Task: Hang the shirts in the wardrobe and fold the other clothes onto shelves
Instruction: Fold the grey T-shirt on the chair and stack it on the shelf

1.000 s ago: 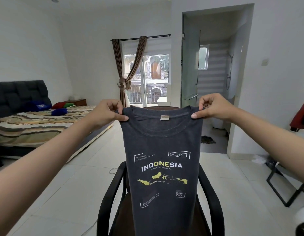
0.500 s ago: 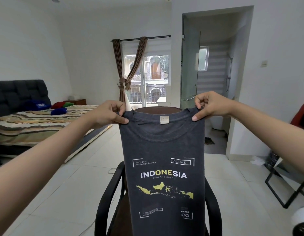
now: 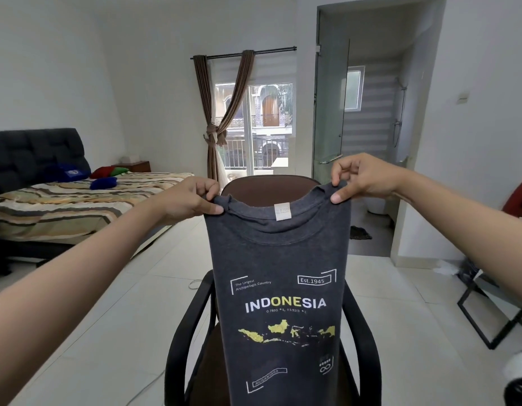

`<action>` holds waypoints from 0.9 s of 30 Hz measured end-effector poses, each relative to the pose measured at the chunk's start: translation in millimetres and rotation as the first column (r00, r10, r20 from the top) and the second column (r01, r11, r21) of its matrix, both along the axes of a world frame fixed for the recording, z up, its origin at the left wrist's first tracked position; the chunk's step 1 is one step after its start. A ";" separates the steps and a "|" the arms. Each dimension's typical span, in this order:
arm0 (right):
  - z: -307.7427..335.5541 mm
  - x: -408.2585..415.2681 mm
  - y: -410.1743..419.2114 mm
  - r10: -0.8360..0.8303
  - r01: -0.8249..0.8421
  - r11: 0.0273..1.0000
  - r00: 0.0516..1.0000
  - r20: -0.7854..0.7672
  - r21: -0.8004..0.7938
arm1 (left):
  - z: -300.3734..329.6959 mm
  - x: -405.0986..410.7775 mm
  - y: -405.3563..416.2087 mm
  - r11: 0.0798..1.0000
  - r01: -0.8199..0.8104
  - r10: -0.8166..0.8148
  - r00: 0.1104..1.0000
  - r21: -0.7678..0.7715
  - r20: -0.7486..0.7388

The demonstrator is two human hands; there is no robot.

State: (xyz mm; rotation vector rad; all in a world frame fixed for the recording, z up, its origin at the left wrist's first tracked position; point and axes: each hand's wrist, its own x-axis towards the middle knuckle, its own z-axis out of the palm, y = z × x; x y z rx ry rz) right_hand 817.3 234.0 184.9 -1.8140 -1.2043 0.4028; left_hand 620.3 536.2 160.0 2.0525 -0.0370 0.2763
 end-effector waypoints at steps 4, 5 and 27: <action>-15.2 9.7 7.1 -0.005 0.004 1.000 0.997 -0.071 -0.007 | -13.0 6.3 5.6 0.999 -0.002 0.002 1.000 -0.047 -0.013; -19.6 13.4 9.5 -0.005 0.004 1.000 0.997 -0.073 -0.013 | -15.7 8.9 7.2 0.999 0.000 -0.001 1.000 -0.051 -0.020; -51.7 136.7 123.2 -0.168 0.168 0.985 0.926 -0.339 -0.030 | -41.9 163.3 115.0 0.962 -0.064 0.008 0.978 -0.264 -0.210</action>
